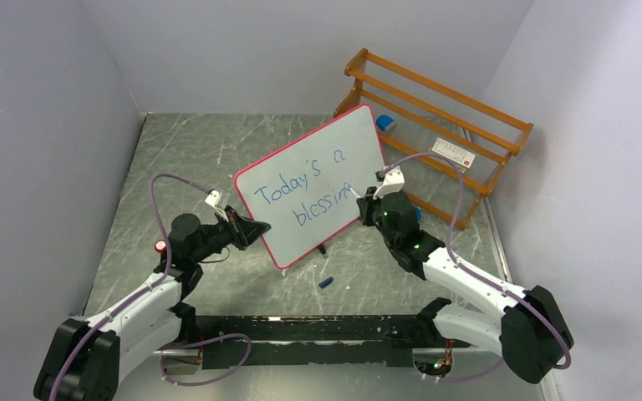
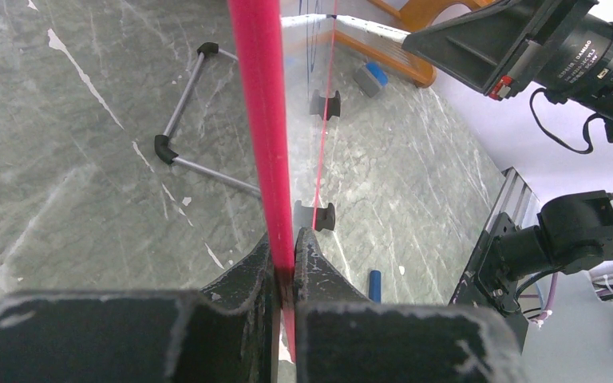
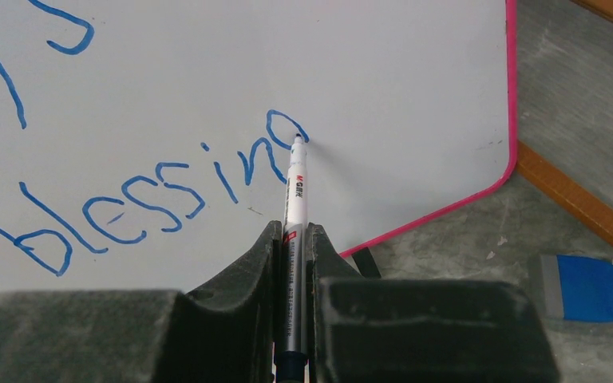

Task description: Write a sentence on the whiteboard

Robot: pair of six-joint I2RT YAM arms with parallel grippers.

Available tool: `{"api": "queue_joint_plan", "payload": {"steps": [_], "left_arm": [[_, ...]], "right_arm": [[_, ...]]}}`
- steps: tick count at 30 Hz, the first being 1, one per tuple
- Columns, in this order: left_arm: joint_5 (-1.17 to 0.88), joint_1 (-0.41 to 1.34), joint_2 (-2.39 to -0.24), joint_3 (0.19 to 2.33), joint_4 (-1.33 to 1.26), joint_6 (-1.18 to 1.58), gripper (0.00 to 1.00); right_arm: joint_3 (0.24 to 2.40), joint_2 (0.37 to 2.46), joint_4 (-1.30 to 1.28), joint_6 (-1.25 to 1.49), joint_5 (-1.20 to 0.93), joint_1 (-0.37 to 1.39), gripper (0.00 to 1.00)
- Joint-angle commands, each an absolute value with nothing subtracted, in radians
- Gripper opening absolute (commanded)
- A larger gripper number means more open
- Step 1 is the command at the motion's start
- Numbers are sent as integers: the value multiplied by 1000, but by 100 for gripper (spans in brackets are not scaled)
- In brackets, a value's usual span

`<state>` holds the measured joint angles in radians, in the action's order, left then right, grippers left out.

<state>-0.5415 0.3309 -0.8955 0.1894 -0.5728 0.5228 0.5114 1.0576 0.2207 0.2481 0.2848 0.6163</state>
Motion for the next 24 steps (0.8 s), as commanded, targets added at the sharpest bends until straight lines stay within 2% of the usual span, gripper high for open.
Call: {"api": "queue_joint_plan", "payload": {"steps": [1,24], "left_arm": [[-456,327,-902,196,-520,458,5],[-451,327,-897,194,-521,466,5]], "right_arm": [[536,1060,257,246,310,606,0],[517,1049,104,279,247,605,0]]}}
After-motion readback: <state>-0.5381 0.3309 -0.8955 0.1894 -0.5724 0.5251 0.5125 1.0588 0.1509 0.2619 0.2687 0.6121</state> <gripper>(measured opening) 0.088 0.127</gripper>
